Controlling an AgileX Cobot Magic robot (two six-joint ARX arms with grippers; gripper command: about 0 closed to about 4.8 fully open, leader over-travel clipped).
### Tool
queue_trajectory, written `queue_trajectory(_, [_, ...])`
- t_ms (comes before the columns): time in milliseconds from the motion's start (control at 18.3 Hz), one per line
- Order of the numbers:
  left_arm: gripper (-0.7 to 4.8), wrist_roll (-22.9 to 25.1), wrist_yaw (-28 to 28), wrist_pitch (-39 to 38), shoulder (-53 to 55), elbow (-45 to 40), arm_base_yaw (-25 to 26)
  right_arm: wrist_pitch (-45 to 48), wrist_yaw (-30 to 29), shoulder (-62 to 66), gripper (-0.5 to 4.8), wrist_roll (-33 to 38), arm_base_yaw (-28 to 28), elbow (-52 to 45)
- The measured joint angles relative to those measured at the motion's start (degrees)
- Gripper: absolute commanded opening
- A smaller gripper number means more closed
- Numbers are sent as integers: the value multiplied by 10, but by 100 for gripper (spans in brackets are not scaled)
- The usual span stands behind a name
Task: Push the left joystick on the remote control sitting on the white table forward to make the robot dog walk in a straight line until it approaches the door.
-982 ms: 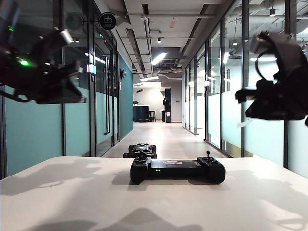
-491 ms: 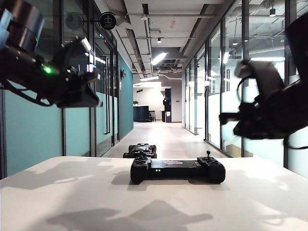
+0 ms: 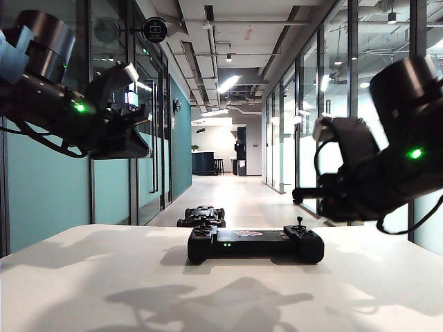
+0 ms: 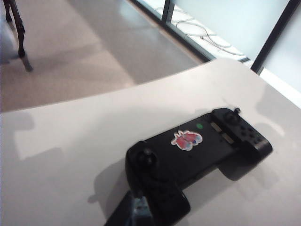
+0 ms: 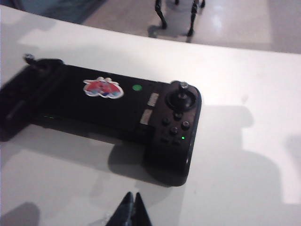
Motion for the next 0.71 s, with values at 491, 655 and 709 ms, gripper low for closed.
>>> queue_trajectory(491, [-6,0,2,-8,53,52,0,-1,31,65,280,14,0,47])
queue_trajectory(655, [-5,0,2,-9,54,52,0,-2,32,75,351,14,-1,60])
queue_trajectory(709, [-5,0,2,-9,54,53,0,-2,32,82,351,15,-1,66])
